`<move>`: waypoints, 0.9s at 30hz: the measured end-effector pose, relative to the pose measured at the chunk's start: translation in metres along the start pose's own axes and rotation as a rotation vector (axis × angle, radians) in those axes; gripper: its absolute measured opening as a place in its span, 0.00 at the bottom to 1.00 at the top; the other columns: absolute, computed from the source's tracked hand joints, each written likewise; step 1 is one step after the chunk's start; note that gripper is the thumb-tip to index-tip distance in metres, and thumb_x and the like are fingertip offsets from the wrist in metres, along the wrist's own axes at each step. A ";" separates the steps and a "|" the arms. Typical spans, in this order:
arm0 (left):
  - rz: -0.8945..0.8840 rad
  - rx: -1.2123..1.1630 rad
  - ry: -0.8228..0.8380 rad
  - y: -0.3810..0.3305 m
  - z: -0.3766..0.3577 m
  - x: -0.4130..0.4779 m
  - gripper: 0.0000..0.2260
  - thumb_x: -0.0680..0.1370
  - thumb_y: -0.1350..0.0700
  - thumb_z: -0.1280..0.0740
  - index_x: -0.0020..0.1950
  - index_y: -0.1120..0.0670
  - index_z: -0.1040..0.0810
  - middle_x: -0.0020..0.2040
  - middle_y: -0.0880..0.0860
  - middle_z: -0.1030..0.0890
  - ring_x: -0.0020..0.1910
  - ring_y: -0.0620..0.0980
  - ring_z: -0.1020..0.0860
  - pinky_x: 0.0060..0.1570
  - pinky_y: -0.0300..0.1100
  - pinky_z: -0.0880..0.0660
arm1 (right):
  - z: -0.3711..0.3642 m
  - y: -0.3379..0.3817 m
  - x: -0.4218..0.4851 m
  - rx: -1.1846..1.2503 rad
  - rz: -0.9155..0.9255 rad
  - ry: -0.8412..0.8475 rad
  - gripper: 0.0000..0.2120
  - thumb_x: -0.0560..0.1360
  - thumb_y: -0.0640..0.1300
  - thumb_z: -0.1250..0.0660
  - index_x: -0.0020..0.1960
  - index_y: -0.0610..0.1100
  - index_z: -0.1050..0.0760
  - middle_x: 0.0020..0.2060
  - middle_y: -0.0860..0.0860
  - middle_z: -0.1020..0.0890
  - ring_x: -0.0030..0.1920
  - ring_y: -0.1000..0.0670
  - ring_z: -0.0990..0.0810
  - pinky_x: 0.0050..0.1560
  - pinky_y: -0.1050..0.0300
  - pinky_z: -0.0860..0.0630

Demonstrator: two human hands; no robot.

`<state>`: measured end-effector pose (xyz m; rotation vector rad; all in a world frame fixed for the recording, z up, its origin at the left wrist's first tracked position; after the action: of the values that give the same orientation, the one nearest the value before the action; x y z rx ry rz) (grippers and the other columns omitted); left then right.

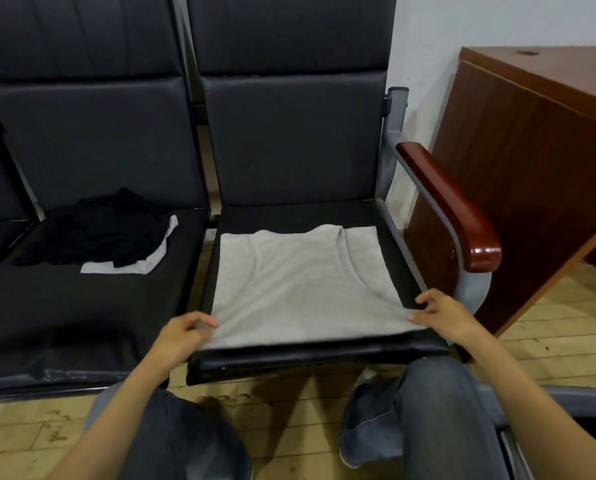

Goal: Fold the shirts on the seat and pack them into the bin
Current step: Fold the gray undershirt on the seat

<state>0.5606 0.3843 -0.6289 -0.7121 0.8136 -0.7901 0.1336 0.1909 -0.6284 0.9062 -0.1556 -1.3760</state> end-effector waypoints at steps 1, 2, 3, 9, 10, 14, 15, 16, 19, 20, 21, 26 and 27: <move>0.033 0.075 0.039 0.012 -0.008 -0.001 0.07 0.76 0.63 0.33 0.47 0.53 0.18 0.52 0.50 0.20 0.51 0.48 0.24 0.50 0.40 0.30 | -0.007 -0.005 -0.001 -0.072 -0.007 0.025 0.15 0.73 0.44 0.28 0.56 0.46 0.31 0.44 0.47 0.22 0.42 0.50 0.24 0.37 0.63 0.32; 0.050 0.155 0.067 0.021 -0.013 -0.002 0.06 0.76 0.62 0.33 0.46 0.51 0.18 0.50 0.49 0.20 0.51 0.48 0.23 0.51 0.40 0.30 | -0.014 -0.010 0.000 -0.146 -0.017 0.055 0.15 0.73 0.43 0.28 0.56 0.45 0.30 0.43 0.47 0.22 0.42 0.50 0.24 0.36 0.63 0.32; 0.055 0.233 0.076 0.026 -0.015 0.000 0.06 0.76 0.60 0.32 0.45 0.49 0.19 0.49 0.48 0.19 0.52 0.48 0.23 0.52 0.40 0.30 | -0.020 -0.013 0.000 -0.221 -0.027 0.081 0.15 0.72 0.44 0.28 0.55 0.43 0.29 0.44 0.47 0.22 0.43 0.50 0.24 0.37 0.63 0.31; -0.221 0.467 -0.194 -0.028 -0.019 0.024 0.15 0.79 0.56 0.36 0.64 0.59 0.25 0.66 0.60 0.30 0.66 0.59 0.32 0.65 0.48 0.35 | -0.022 0.047 0.013 -0.314 0.194 -0.186 0.19 0.80 0.48 0.38 0.68 0.43 0.31 0.67 0.43 0.31 0.67 0.43 0.33 0.66 0.50 0.33; -0.249 0.473 -0.128 -0.040 -0.037 0.029 0.18 0.81 0.53 0.40 0.70 0.59 0.30 0.71 0.60 0.35 0.70 0.58 0.37 0.69 0.49 0.38 | -0.035 0.062 0.016 -0.302 0.246 -0.160 0.21 0.81 0.50 0.41 0.71 0.44 0.34 0.71 0.44 0.34 0.71 0.43 0.38 0.70 0.48 0.37; -0.219 0.632 0.068 -0.050 -0.094 0.065 0.26 0.82 0.41 0.55 0.78 0.45 0.55 0.79 0.52 0.58 0.77 0.53 0.60 0.74 0.53 0.58 | -0.095 0.087 0.048 -0.496 0.258 0.050 0.28 0.81 0.59 0.54 0.78 0.56 0.59 0.78 0.51 0.59 0.76 0.44 0.64 0.73 0.41 0.63; -0.196 0.669 0.087 -0.045 -0.100 0.076 0.26 0.81 0.39 0.57 0.78 0.44 0.59 0.78 0.51 0.61 0.76 0.53 0.63 0.74 0.54 0.62 | -0.104 0.087 0.059 -0.542 0.250 0.063 0.28 0.81 0.61 0.56 0.77 0.58 0.63 0.77 0.52 0.63 0.75 0.44 0.67 0.72 0.39 0.66; -0.175 0.715 0.101 -0.040 -0.105 0.088 0.27 0.81 0.38 0.58 0.77 0.43 0.61 0.78 0.51 0.63 0.76 0.53 0.65 0.73 0.56 0.65 | -0.110 0.085 0.070 -0.581 0.242 0.064 0.29 0.80 0.62 0.57 0.76 0.59 0.66 0.76 0.53 0.66 0.75 0.44 0.69 0.71 0.37 0.68; -0.169 0.842 0.077 -0.033 -0.110 0.118 0.28 0.79 0.36 0.60 0.76 0.42 0.65 0.76 0.48 0.67 0.74 0.52 0.69 0.70 0.58 0.70 | -0.114 0.079 0.102 -0.667 0.218 0.038 0.31 0.78 0.67 0.60 0.74 0.60 0.70 0.75 0.55 0.68 0.74 0.45 0.70 0.70 0.35 0.70; -0.175 0.861 0.058 -0.034 -0.107 0.128 0.28 0.79 0.35 0.60 0.76 0.41 0.65 0.77 0.47 0.67 0.74 0.52 0.69 0.70 0.58 0.70 | -0.111 0.079 0.112 -0.671 0.209 0.021 0.31 0.77 0.68 0.61 0.75 0.61 0.69 0.75 0.56 0.67 0.75 0.46 0.69 0.70 0.35 0.70; -0.179 0.875 0.043 -0.036 -0.104 0.139 0.28 0.78 0.34 0.60 0.76 0.40 0.64 0.77 0.47 0.66 0.75 0.51 0.68 0.70 0.58 0.70 | -0.106 0.079 0.122 -0.664 0.201 0.006 0.31 0.77 0.68 0.61 0.75 0.61 0.68 0.75 0.57 0.66 0.75 0.47 0.69 0.70 0.35 0.70; -0.194 0.936 0.022 -0.048 -0.091 0.190 0.29 0.77 0.33 0.60 0.76 0.40 0.64 0.77 0.46 0.65 0.75 0.51 0.67 0.71 0.59 0.68 | -0.096 0.088 0.161 -0.682 0.180 -0.014 0.32 0.75 0.70 0.62 0.75 0.61 0.67 0.76 0.57 0.66 0.75 0.47 0.68 0.70 0.34 0.69; -0.200 0.942 0.039 -0.050 -0.093 0.194 0.29 0.78 0.33 0.60 0.76 0.41 0.64 0.77 0.46 0.65 0.75 0.51 0.67 0.71 0.59 0.68 | -0.097 0.089 0.164 -0.688 0.175 -0.007 0.33 0.75 0.70 0.62 0.75 0.61 0.67 0.76 0.56 0.66 0.75 0.47 0.69 0.70 0.33 0.69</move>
<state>0.5538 0.1765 -0.7032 0.0714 0.3234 -1.2368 0.2995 0.0837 -0.7028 0.3027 0.2219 -1.1497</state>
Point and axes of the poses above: each hand's wrist, its own x-axis towards the middle knuckle, its own z-axis out of the back of the hand, y = z × x, the point moved 10 cm from there along x, towards the middle knuckle
